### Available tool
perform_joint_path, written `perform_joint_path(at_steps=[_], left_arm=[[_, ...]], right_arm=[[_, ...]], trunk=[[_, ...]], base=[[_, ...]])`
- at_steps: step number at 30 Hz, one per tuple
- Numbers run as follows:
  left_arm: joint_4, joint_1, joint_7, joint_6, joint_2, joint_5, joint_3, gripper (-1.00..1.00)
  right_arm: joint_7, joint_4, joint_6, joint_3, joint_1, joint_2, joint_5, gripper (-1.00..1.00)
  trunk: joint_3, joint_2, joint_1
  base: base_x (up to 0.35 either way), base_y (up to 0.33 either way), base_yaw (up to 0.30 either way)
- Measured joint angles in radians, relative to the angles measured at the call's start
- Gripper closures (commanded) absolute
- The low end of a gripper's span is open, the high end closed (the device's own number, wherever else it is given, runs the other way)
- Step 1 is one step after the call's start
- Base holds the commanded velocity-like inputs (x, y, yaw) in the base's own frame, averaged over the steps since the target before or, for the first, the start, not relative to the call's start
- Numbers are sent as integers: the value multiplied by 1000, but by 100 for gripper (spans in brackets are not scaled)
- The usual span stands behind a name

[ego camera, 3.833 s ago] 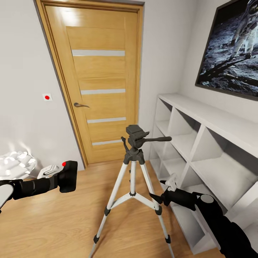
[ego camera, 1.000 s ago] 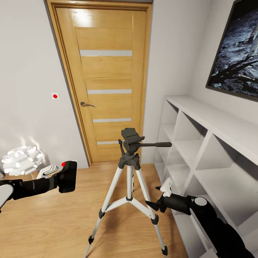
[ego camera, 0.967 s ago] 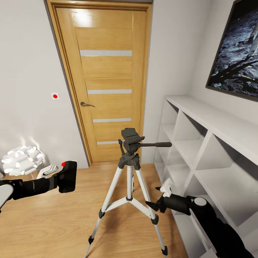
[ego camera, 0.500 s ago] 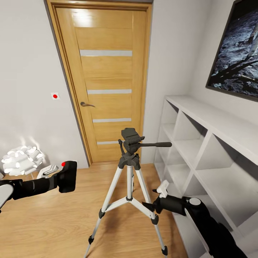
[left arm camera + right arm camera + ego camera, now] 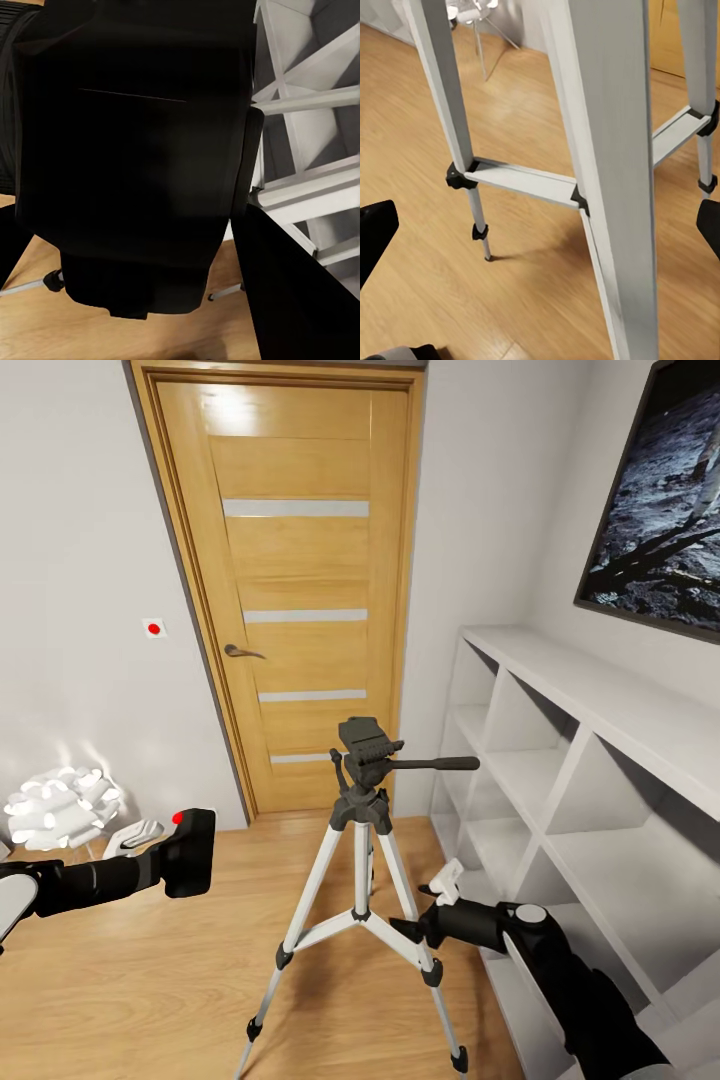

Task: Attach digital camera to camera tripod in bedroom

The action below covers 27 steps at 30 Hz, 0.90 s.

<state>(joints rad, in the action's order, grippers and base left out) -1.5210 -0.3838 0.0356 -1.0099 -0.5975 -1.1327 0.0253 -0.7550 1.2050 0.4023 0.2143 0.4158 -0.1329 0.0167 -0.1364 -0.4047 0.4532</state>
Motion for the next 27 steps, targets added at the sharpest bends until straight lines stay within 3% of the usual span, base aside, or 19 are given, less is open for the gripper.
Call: perform_joint_path(at_steps=[18,27], left_arm=[[-4,0,-1,0,1,-2,1,100],[-6,-1,-1,0,1,-2,1,100]], right_arm=[[7,-56,-20,0,6,10,1,-100],[11,-178,-77,-2,77,31,2,-100]], trunk=[[0,0,0],[0,0,0]], base=[[0,0,0],[0,0,0]])
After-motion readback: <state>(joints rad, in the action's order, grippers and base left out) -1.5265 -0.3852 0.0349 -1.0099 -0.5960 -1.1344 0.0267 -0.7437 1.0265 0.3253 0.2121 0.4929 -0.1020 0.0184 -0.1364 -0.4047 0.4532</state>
